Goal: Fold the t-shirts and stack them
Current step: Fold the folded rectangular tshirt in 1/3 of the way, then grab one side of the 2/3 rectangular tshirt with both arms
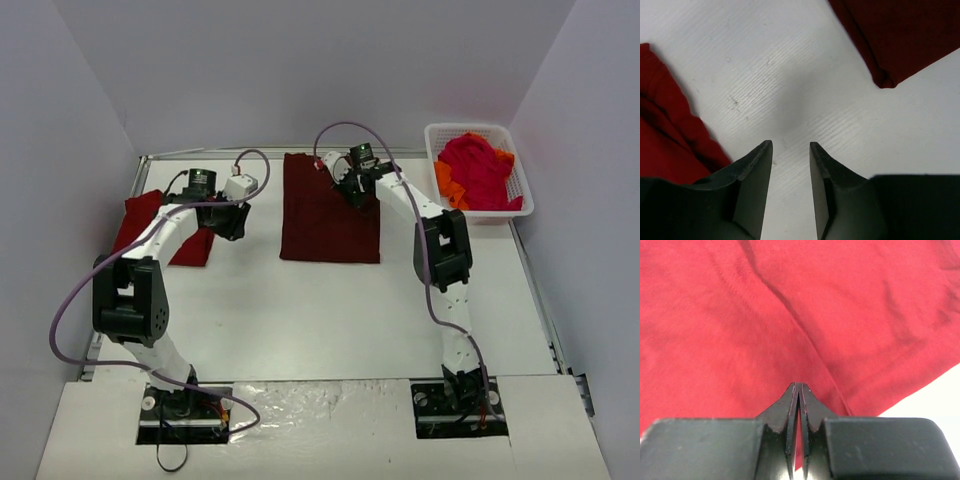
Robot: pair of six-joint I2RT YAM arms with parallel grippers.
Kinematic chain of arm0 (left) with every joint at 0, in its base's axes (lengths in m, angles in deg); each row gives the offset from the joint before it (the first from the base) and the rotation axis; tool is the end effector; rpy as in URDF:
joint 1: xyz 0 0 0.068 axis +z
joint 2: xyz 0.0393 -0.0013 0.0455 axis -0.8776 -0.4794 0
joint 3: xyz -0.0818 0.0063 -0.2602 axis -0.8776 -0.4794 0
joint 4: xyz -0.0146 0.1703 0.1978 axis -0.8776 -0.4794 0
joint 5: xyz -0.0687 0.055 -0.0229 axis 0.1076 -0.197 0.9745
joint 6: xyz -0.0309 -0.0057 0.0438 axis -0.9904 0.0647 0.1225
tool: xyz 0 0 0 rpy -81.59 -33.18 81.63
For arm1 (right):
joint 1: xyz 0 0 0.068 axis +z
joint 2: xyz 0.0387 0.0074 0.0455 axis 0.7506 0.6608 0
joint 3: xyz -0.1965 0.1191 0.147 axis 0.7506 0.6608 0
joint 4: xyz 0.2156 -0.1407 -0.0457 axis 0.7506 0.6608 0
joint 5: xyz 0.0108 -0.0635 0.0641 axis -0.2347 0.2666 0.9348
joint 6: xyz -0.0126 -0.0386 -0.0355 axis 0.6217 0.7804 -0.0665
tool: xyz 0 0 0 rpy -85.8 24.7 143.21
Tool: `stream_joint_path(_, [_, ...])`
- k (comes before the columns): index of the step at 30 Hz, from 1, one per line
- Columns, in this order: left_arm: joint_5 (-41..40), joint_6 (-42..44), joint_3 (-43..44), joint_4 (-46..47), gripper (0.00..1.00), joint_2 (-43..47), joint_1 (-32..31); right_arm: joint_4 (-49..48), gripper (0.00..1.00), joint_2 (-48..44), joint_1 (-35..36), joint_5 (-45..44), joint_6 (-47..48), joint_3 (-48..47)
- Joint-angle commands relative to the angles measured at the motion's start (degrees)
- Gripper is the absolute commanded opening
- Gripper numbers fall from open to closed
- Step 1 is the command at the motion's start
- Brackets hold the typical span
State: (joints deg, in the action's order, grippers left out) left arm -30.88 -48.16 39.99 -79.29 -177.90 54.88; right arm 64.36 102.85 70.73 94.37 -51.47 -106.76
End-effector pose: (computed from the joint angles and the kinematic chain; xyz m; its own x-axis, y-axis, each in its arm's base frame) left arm 0.3676 -0.0575 0.2519 -0.5943 0.3663 -0.7159 0.6116 0.7839 -0.1066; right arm 0.5024 0.2141 0.1967 -0.1796 -0.6590 -0.7304 -0.7869 0.5418 -0.2954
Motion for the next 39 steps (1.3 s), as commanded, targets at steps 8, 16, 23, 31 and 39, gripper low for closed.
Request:
stream_joint_path(8, [7.1, -5.7, 7.9, 2.7, 0.09, -0.5, -8.2, 0.5, 0.0, -25.8, -4.5, 0.3, -6.6, 20.9])
stream_joint_path(16, [6.6, -9.6, 9.6, 7.2, 0.06, -7.5, -14.3, 5.5, 0.0, -27.2, -4.7, 2.3, -7.8, 29.4])
stream_joint_path(23, [5.8, -5.2, 8.9, 6.7, 0.11, -10.3, -16.1, 8.2, 0.0, -25.1, -4.7, 4.4, -6.7, 31.1])
stream_joint_path(31, [-3.6, 5.8, 4.7, 6.6, 0.22, -9.6, -17.7, 8.6, 0.0, -24.2, -5.1, 4.8, -6.7, 31.5])
stream_joint_path(39, [-5.4, 7.1, 5.6, 5.3, 0.22, -12.5, -17.6, 9.9, 0.0, -23.5, -5.3, 3.7, -6.5, 30.3])
